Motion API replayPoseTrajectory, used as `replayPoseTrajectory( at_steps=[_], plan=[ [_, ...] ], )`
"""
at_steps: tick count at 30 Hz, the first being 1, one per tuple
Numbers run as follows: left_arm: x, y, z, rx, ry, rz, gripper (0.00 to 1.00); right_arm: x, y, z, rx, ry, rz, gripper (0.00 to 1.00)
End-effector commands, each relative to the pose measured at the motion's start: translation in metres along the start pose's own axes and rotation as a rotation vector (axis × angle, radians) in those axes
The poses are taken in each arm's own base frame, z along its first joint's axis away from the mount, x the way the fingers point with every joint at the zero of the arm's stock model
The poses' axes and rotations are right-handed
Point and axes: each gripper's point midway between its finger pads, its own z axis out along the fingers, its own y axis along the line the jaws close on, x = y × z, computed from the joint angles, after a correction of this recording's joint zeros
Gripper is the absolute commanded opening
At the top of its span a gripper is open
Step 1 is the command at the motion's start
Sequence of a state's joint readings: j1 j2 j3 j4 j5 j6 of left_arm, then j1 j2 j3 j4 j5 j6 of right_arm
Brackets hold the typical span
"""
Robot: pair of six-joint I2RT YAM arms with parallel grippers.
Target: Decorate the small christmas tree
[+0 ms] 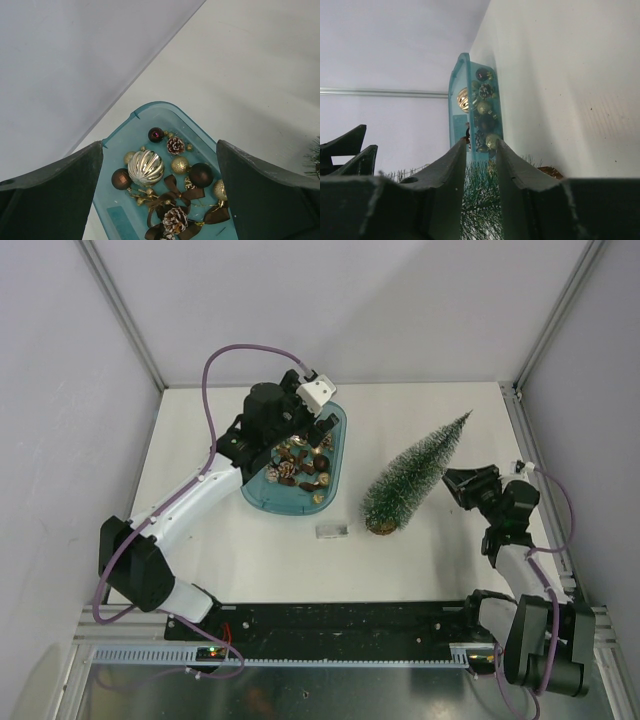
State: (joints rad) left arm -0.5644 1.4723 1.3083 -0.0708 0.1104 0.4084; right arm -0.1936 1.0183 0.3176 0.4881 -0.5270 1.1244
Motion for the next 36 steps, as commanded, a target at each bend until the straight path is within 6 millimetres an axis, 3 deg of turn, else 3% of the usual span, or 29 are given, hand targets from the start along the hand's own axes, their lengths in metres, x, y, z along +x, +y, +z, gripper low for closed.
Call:
replayPoseTrajectory(
  at_steps=[1, 5, 12, 18, 25, 30, 36],
  plan=[
    [-0.02, 0.004, -0.012, -0.009, -0.058, -0.019, 1.0, -0.01, 0.007, -0.004, -0.014, -0.06, -0.042, 0.33],
    [-0.022, 0.004, -0.013, -0.006, -0.064, -0.024, 1.0, -0.014, 0.006, -0.008, -0.003, -0.08, -0.054, 0.25],
    [-0.027, 0.001, -0.014, 0.008, -0.078, -0.043, 1.0, -0.017, 0.007, -0.018, -0.002, -0.078, -0.068, 0.02],
    [-0.049, -0.007, -0.015, 0.042, -0.125, -0.085, 1.0, -0.014, 0.017, -0.041, -0.022, -0.073, -0.113, 0.0],
    [-0.074, -0.012, -0.026, 0.09, -0.172, -0.15, 1.0, 0.016, 0.039, -0.068, -0.096, 0.024, -0.17, 0.0],
    [-0.105, -0.046, -0.055, 0.263, -0.257, -0.093, 1.0, 0.047, 0.053, -0.079, -0.173, 0.155, -0.219, 0.0],
    [-0.131, -0.098, -0.078, 0.427, -0.326, 0.017, 1.0, 0.061, 0.073, -0.089, -0.263, 0.196, -0.26, 0.0]
  ],
)
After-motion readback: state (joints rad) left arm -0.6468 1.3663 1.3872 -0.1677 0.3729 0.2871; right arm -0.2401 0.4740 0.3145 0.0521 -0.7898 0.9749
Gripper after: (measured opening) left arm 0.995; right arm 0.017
